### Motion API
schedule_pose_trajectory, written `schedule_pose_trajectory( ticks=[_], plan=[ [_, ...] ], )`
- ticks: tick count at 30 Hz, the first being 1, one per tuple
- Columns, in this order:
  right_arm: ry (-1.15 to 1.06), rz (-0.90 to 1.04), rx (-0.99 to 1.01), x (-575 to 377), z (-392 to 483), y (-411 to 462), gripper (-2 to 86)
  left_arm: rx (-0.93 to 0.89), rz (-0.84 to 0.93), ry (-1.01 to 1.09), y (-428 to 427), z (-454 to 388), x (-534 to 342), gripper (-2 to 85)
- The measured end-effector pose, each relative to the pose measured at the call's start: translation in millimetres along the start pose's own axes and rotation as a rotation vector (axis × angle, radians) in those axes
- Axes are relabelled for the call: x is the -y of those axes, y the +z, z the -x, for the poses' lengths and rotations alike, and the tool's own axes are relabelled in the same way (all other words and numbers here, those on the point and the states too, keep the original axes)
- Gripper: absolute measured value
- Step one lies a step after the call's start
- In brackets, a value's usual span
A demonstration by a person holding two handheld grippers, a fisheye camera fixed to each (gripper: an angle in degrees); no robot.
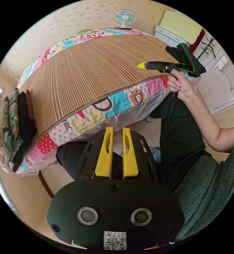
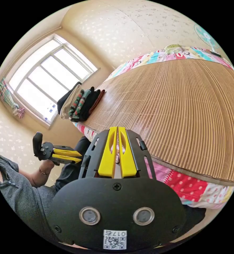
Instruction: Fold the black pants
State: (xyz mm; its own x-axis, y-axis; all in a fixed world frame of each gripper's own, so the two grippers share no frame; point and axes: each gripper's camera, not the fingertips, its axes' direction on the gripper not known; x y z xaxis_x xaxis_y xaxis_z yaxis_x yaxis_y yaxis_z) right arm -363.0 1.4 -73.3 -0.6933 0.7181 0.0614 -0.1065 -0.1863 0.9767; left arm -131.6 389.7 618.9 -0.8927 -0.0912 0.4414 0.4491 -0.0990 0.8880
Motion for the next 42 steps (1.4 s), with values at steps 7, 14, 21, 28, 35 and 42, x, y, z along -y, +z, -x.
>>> schedule_pose_trajectory(
  ticks=[7, 14, 21, 28, 35, 42],
  plan=[
    [0.027, -0.083, 0.119, -60, -31, 53, 0.5, -0.292, -0.892, -0.38, -190, 195, -142, 10.3],
    [0.029, -0.152, 0.078, -58, -76, 50, 0.5, 0.384, -0.731, -0.815, -318, 339, -153, 14.8],
    [0.079, -0.132, 0.205, -56, -113, 79, 0.6, 0.17, -0.459, -1.141, -245, 450, -141, 11.9],
    [0.016, -0.18, 0.329, -55, -126, 88, 0.6, -0.608, -1.186, -1.057, -288, 454, -186, 4.1],
    [0.021, -0.158, 0.317, -59, -143, 110, 0.5, -0.854, -1.105, -0.398, -283, 326, -13, 2.9],
    [0.083, -0.236, 0.32, -73, -163, 130, 0.4, -0.777, -0.629, -0.081, -115, 137, 96, 2.2]
  ],
)
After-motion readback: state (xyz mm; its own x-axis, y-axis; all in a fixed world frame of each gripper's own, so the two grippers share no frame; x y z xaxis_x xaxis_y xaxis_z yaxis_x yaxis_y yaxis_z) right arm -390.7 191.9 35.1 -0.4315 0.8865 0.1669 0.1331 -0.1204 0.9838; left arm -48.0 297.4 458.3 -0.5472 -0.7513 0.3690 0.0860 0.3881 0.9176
